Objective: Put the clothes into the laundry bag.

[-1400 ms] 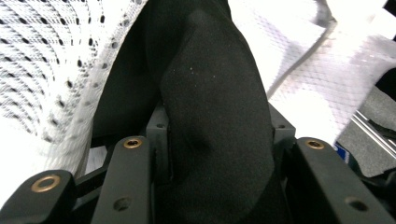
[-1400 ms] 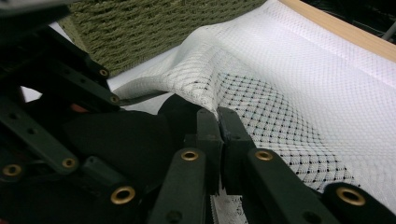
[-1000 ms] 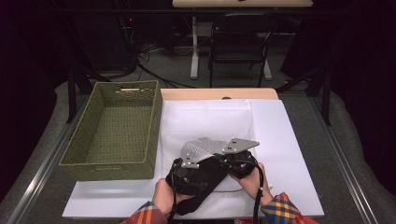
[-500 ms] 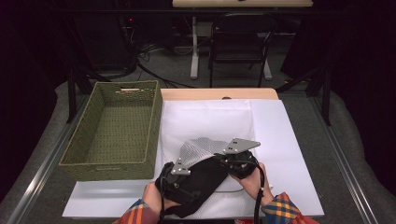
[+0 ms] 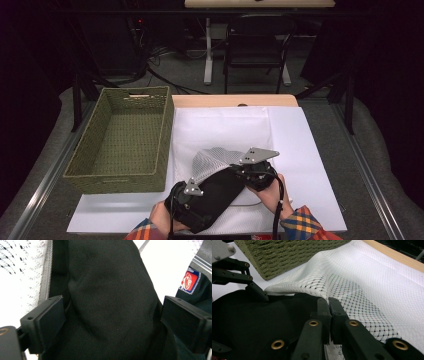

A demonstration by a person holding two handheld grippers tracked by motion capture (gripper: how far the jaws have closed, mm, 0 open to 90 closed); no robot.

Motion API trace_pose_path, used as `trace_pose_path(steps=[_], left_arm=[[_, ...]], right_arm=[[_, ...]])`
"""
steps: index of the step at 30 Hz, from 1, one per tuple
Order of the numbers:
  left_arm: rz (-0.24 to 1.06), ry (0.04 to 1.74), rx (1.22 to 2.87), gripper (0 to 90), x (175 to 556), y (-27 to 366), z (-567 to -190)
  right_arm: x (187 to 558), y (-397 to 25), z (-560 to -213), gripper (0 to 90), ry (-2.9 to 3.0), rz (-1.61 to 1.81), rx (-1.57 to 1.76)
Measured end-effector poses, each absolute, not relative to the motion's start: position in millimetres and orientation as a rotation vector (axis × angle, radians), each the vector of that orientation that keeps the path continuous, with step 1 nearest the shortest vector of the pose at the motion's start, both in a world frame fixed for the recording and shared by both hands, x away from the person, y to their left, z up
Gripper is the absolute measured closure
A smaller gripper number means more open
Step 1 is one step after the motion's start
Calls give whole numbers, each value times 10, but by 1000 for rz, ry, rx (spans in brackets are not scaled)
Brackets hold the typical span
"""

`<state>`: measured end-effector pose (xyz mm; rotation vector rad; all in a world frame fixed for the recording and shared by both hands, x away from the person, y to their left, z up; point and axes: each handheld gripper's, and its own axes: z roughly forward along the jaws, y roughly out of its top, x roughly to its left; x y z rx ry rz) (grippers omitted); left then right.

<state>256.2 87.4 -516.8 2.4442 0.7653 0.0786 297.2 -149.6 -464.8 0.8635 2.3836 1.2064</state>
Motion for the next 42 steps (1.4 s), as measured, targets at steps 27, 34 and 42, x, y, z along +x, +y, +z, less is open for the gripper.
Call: trace_pose_path(steps=[27, 34, 42], left_arm=[[97, 833, 2345, 733, 2627, 865, -5226], [77, 836, 2315, 734, 2676, 845, -5155], [91, 842, 2275, 734, 2759, 741, -5109]], right_arm=[[2968, -1495, -4633, 884, 2380, 1221, 869], [2963, -1481, -4632, 884, 2384, 1217, 866], [2961, -1468, -4637, 884, 2385, 1221, 862]])
